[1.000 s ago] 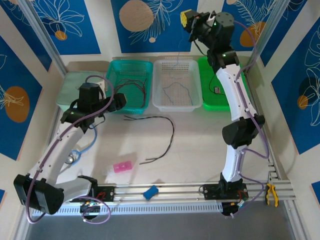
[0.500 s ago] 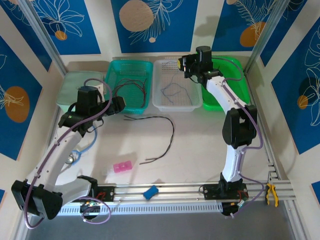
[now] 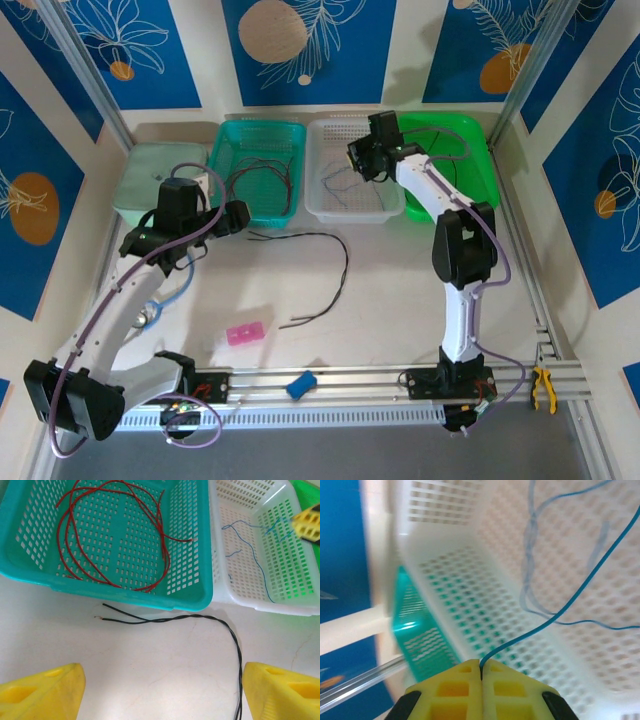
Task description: Untangle the cables
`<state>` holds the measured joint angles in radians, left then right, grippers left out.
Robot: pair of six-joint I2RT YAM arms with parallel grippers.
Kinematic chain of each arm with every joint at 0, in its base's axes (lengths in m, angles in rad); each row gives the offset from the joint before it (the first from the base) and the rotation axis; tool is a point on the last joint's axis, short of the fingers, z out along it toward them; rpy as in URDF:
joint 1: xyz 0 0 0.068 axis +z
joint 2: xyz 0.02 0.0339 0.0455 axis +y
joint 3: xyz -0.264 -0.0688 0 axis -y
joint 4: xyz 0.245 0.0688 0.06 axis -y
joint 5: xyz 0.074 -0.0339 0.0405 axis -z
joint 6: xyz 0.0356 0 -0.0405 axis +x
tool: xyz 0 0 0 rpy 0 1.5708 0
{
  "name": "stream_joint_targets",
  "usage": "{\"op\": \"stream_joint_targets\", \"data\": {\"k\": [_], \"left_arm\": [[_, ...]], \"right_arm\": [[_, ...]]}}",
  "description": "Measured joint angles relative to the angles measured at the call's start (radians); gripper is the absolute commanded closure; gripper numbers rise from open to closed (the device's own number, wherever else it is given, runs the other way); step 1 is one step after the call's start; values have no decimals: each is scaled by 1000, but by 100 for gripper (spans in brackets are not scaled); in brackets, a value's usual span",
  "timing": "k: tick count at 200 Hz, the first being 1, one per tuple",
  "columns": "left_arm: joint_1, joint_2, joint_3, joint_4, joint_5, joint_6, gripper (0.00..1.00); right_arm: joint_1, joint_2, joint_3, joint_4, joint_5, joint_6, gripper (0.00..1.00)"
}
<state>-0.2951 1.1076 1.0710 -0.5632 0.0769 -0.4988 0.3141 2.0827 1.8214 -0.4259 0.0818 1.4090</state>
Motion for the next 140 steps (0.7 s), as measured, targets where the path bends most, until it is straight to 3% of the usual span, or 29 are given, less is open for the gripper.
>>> {"op": "stream_joint_targets", "data": {"k": [41, 77, 95, 140], "left_arm": [[0, 0, -2, -3, 0, 2, 19], [0, -8, -20, -7, 0, 2, 19], [0, -19, -26, -11, 0, 2, 19], [-2, -62, -31, -51, 0, -1, 20]], "right_arm": [[11, 50, -12, -94, 23, -44, 100], [26, 74, 3, -182, 81, -84, 92], [34, 103, 54, -235, 103, -98, 81], [50, 130, 113, -335, 134, -144, 28]]}}
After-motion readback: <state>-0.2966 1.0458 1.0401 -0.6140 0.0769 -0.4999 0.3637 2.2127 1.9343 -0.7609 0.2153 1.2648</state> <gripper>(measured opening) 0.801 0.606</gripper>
